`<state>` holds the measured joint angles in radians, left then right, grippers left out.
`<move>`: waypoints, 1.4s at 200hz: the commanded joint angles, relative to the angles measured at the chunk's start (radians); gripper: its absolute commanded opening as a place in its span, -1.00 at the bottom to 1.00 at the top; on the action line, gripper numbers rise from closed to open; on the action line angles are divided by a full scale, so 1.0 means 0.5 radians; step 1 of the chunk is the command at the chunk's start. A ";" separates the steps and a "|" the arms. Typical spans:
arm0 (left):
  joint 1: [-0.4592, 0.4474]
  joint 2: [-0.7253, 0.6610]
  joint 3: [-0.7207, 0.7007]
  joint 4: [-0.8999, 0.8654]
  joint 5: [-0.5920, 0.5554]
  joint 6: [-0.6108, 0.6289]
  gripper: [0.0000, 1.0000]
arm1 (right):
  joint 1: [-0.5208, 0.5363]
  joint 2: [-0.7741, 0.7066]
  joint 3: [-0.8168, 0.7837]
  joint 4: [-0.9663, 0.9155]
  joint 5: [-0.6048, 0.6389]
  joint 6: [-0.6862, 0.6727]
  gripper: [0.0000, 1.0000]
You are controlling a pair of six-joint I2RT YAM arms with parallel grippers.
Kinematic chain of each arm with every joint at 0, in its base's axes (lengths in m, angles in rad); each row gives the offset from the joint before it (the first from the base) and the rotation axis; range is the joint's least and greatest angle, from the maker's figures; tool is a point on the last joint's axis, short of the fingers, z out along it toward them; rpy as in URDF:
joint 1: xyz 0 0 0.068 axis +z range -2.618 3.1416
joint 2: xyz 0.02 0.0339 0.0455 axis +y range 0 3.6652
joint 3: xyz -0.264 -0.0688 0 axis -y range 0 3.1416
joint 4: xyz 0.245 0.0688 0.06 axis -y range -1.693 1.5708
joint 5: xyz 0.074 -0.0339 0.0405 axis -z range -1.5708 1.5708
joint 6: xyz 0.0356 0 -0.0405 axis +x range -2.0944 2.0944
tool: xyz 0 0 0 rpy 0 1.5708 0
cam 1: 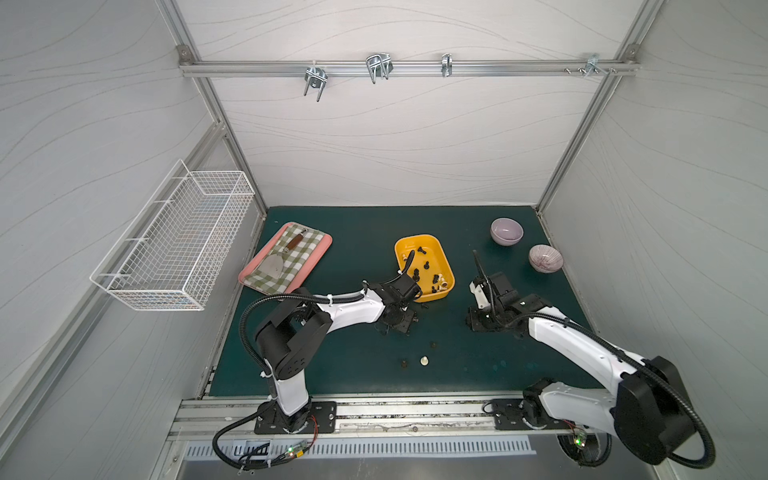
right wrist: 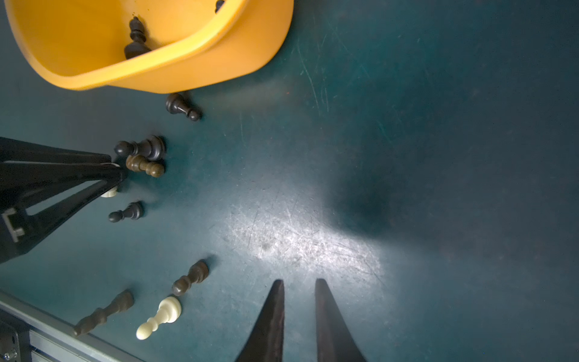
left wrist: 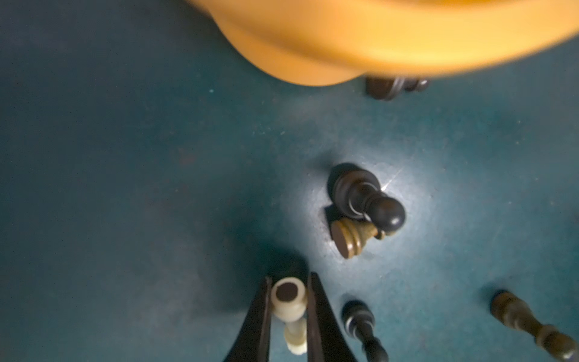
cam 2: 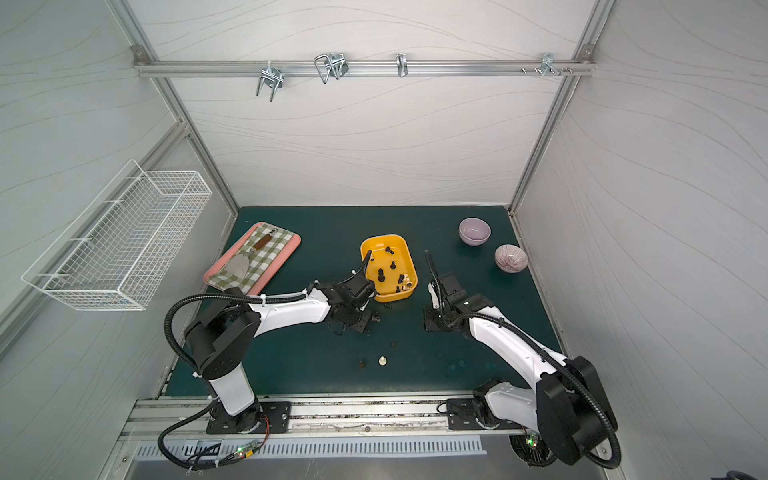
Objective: Put the chess pieces into the storage box
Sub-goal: Pick up the chess piece at the center of the board, then place the chess piece in the storage box.
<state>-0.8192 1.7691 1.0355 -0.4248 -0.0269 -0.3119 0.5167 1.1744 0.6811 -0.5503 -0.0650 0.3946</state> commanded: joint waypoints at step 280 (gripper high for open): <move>0.523 1.026 1.957 -0.313 0.243 0.394 -0.60 | 0.018 -0.255 0.026 -0.234 0.063 0.079 -0.58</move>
<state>-0.5652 2.2379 1.9442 -0.5797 0.0826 -0.1310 0.5175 1.0615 0.6815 -0.6334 -0.0448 0.4145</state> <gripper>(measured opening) 0.199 0.208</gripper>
